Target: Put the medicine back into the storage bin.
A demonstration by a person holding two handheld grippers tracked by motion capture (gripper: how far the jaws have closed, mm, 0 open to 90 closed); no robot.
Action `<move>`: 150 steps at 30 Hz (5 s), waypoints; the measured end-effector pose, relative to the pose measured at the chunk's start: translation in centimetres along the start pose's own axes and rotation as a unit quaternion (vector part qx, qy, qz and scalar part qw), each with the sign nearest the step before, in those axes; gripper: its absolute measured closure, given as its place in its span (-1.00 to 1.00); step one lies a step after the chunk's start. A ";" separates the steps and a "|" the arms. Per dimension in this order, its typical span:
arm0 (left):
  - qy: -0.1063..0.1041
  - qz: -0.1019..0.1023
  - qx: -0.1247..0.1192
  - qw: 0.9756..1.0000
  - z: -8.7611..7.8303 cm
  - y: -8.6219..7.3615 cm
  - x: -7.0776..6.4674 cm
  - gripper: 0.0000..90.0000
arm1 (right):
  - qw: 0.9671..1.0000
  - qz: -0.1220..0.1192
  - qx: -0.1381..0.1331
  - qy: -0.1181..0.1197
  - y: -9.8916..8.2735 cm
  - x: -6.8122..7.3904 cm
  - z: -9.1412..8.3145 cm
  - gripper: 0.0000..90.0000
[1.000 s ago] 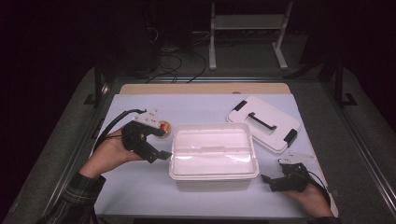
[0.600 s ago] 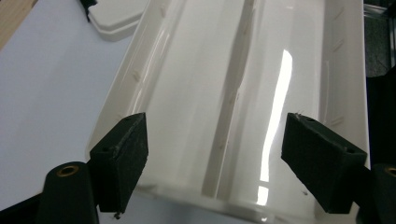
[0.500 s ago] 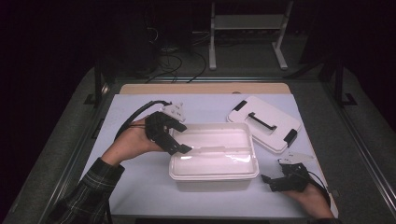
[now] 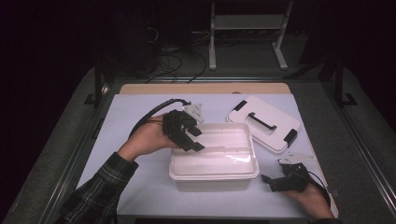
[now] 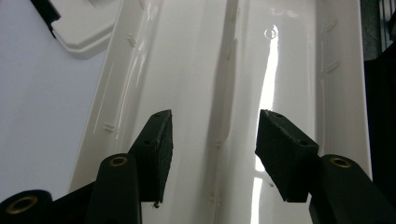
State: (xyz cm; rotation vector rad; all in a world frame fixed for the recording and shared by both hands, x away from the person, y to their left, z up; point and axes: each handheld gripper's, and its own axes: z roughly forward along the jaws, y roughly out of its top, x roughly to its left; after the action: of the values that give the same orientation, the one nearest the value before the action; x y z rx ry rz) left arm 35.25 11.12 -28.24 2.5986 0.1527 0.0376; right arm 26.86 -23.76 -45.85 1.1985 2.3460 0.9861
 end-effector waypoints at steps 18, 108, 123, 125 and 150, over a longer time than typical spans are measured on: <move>-0.018 0.030 0.046 0.998 3.8 2.2 -0.5 0.54 | 1.000 0.001 0.000 0.000 0.0 0.0 0.0 -0.81; 0.116 -0.106 0.030 0.987 -11.6 -11.2 0.0 0.96 | 1.000 0.000 -0.001 0.000 0.0 0.0 0.0 -0.81; 0.149 -0.177 0.041 0.972 -10.4 -19.0 -0.2 0.96 | 1.000 -0.001 0.000 0.000 0.0 0.0 0.0 -0.81; 0.154 -0.184 0.040 0.970 -9.8 -19.8 -0.3 0.96 | 1.000 0.000 0.000 0.000 0.0 0.0 0.0 -0.81; 0.152 -0.231 0.066 0.959 -2.4 -25.5 0.6 0.96 | 1.000 -0.001 -0.001 0.000 0.0 0.0 0.0 -0.81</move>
State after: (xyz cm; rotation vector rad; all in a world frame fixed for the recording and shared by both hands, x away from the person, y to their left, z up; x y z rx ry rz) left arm 33.16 34.16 -39.31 2.6049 0.8948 0.2668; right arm 26.86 -23.77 -45.87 1.1966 2.3461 0.9874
